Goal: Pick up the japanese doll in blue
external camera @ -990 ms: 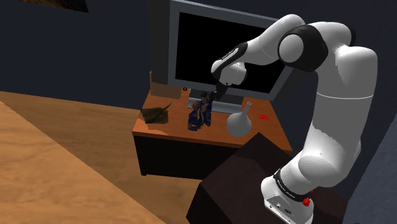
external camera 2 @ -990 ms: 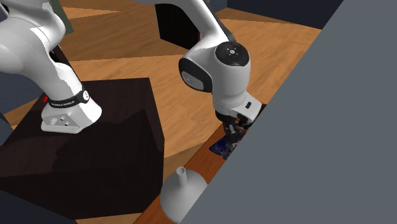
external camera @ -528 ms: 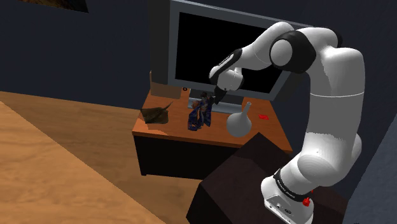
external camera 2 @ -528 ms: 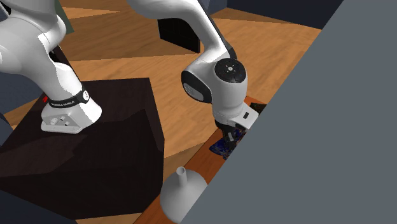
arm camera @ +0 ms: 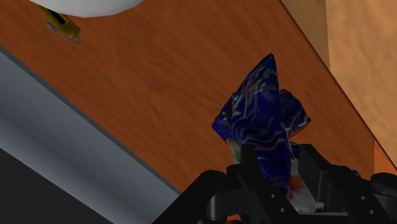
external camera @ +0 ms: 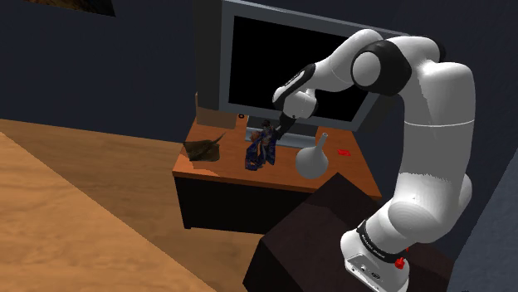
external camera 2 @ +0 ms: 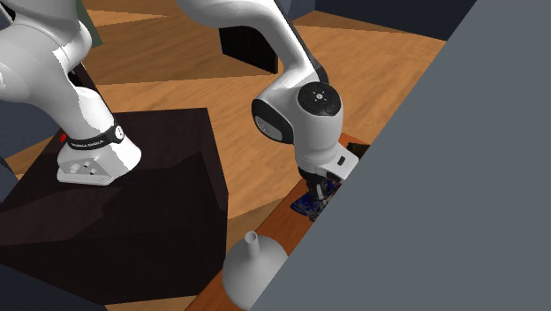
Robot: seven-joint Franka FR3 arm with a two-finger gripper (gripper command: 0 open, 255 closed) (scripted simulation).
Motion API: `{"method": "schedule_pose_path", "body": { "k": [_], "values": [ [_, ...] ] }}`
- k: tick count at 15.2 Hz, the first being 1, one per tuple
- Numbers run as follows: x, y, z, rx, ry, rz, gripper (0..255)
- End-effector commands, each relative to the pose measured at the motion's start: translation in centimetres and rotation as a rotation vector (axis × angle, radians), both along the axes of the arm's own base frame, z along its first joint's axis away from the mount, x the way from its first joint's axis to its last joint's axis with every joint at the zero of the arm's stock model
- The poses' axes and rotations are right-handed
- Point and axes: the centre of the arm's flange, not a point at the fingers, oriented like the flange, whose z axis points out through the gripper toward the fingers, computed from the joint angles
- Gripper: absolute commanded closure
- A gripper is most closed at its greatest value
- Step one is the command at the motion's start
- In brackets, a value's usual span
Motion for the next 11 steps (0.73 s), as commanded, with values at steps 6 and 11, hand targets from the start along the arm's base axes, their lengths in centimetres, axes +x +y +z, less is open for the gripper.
{"method": "schedule_pose_path", "body": {
  "k": [6, 11],
  "values": [
    [0.0, 0.0, 1.5, 0.0, 0.001, 0.0, 255],
    [0.0, 0.0, 4.2, 0.0, 0.001, 0.0, 255]
  ]
}}
